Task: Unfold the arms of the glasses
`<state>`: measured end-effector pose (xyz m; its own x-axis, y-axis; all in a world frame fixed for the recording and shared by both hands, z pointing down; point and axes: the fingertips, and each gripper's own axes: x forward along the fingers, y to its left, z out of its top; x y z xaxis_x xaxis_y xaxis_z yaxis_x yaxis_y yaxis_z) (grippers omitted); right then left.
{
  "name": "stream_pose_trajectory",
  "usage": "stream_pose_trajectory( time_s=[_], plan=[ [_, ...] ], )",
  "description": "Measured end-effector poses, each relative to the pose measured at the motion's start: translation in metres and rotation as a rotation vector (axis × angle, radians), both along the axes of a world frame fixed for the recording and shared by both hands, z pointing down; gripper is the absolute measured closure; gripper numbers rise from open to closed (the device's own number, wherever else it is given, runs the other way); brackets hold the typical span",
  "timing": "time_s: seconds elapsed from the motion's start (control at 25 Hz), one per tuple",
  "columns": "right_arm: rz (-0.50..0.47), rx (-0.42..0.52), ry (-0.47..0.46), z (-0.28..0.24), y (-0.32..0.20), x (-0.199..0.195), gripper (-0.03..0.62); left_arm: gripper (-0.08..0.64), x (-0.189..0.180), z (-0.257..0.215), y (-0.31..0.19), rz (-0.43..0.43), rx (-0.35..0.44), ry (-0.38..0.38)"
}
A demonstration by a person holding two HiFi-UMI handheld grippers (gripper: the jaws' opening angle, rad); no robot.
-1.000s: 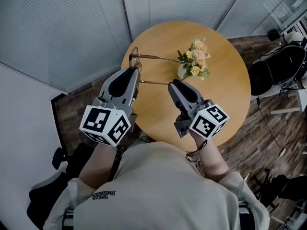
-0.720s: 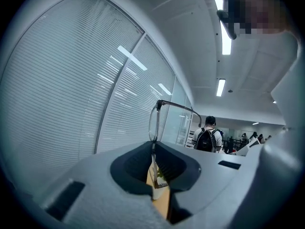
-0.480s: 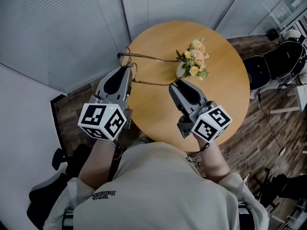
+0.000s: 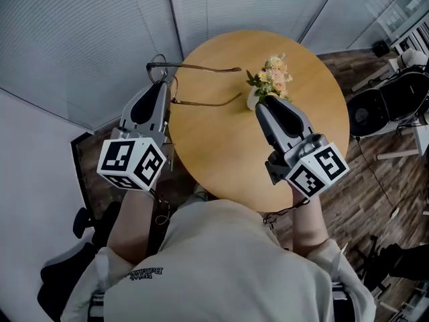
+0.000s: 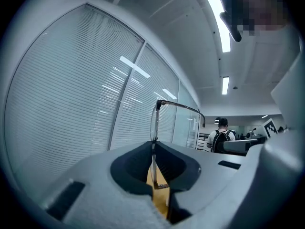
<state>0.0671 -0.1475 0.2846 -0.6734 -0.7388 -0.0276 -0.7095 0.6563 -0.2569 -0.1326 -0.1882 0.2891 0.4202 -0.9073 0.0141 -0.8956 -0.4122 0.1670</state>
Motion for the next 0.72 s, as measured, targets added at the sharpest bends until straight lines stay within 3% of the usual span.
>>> stream_pose_trajectory(
  time_s=[0.48,0.72],
  plan=[
    [0.065,0.264,0.223,-0.081,0.010,-0.001,0.525,0.522,-0.012,-0.058,-0.006,-0.004,0.130,-0.070],
    [0.103,0.306,0.215,-0.101,0.016,0.002,0.545,0.522,-0.012,-0.080,0.001,0.023,0.161,-0.053]
  ],
)
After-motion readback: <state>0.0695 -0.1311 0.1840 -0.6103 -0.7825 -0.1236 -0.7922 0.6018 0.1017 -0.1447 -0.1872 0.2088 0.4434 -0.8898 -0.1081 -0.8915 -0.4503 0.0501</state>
